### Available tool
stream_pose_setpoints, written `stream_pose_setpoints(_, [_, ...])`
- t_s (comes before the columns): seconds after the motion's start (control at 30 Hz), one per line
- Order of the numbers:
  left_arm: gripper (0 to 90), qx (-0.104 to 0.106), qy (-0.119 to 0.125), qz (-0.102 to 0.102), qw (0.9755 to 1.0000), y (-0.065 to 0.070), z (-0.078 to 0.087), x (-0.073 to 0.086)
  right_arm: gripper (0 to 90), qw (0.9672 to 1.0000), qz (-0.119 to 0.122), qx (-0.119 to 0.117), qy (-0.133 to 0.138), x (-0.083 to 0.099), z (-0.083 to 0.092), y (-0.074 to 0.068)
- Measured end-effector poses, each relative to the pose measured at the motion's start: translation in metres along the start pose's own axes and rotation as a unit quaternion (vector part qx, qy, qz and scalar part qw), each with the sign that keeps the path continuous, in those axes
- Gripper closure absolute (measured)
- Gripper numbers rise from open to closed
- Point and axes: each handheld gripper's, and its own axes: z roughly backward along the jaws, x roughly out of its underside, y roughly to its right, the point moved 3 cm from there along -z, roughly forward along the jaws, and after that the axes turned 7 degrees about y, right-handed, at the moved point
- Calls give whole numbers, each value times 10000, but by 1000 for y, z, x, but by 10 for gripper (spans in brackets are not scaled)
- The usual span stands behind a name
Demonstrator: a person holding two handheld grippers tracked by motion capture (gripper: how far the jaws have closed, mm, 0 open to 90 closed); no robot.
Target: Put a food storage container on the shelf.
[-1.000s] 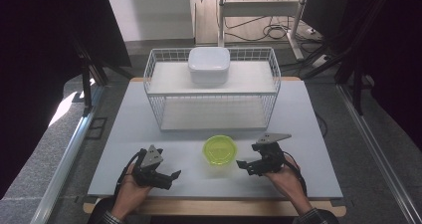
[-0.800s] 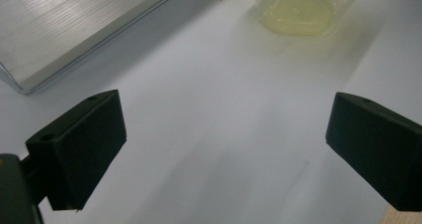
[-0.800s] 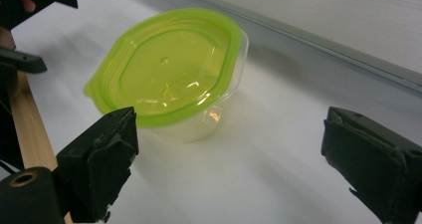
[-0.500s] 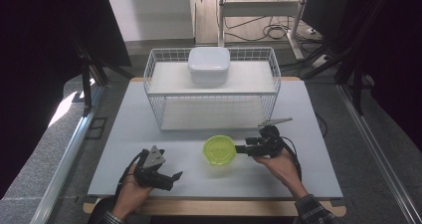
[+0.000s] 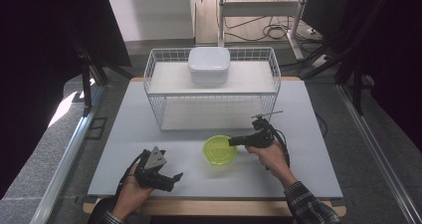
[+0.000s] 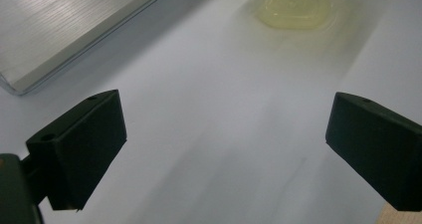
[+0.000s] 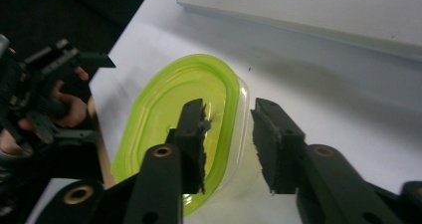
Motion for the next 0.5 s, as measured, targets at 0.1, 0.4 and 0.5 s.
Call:
stream_pose_setpoints(0.1, [25, -9, -1, -6, 10000, 0, 0, 0, 736, 9996, -244, -135, -91, 1, -3, 3])
stream_pose_setpoints(0.4, [25, -4, -3, -17, 10000, 0, 0, 0, 811, 9996, -201, -115, -157, 0, -1, -7])
stream_pose_setpoints(0.5, [25, -12, 1, -14, 10000, 0, 0, 0, 813, 9998, -192, -48, -101, 0, 1, -9])
